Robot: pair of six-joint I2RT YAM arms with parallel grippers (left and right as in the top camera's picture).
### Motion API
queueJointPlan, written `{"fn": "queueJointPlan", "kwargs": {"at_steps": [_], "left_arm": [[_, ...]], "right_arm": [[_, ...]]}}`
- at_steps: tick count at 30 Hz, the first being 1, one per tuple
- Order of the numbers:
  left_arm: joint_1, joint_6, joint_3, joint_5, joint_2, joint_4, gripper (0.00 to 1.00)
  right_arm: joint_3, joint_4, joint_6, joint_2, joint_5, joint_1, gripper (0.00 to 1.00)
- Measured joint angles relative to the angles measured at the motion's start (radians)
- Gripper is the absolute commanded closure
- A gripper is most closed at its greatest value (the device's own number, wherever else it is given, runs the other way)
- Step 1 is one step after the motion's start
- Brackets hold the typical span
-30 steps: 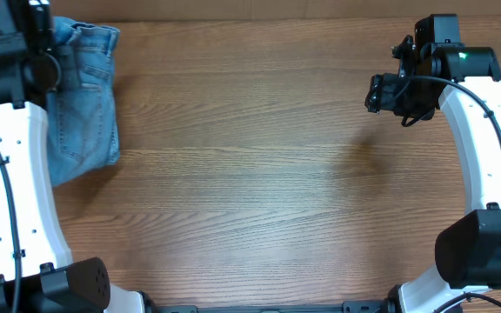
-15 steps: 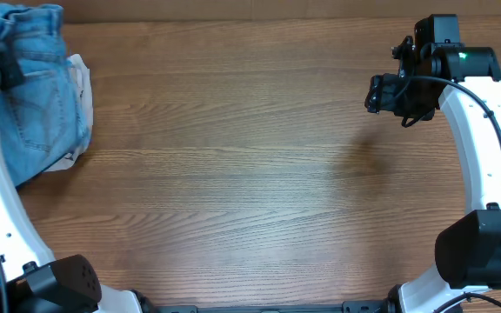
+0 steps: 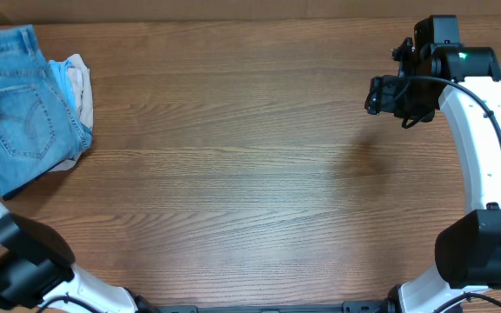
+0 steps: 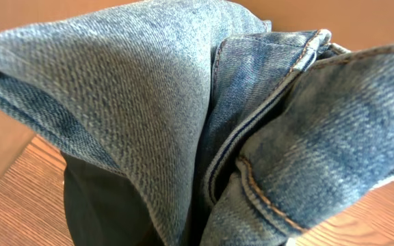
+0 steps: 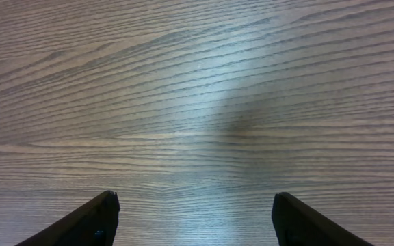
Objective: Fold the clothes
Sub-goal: 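Release the jeans on the pile and pull the left gripper back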
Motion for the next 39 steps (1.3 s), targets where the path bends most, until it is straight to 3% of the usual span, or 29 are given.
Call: {"fn": "queueJointPlan", "kwargs": {"at_steps": [10,11,12,13,16,21,26,29,32,34,39], "left_arm": [[0.061,-0.008,0.002,0.011,0.109,0.058,0.96],[0.063,-0.008,0.002,0.013,0.116,0.059,0.88],[0.065,-0.009,0.002,0.013,0.123,0.06,0.48],[0.069,-0.01,0.003,0.013,0.13,0.061,0.0],[0.073,-0.043,0.005,-0.032,0.142,0.066,0.0],[0.112,-0.257,0.067,-0.201,0.143,-0.072,0.0],[0.197,-0.372,0.264,-0.197,0.143,-0.178,0.0],[0.203,-0.383,0.383,-0.148,0.134,-0.22,0.0],[0.156,-0.374,0.48,-0.078,0.112,-0.25,0.0],[0.093,-0.353,0.525,-0.045,0.085,-0.269,0.0],[-0.139,-0.25,0.566,0.001,0.013,-0.325,0.0]], "right_arm": [[0.0,-0.003,0.0,0.0,0.0,0.0,0.25],[0.0,-0.003,0.0,0.0,0.0,0.0,0.25],[0.0,-0.004,0.0,0.0,0.0,0.0,0.25],[0.0,-0.005,0.0,0.0,0.0,0.0,0.25],[0.0,-0.005,0.0,0.0,0.0,0.0,0.25],[0.0,0.002,0.0,0.0,0.0,0.0,0.24],[0.0,0.027,0.0,0.0,0.0,0.0,0.21],[0.0,0.04,0.0,0.0,0.0,0.0,0.17],[0.0,0.062,-0.002,0.0,0.0,0.0,0.07],[0.0,0.082,0.003,0.0,0.0,0.0,0.0],[0.0,0.153,0.0,0.0,-0.014,0.0,0.0]]}}
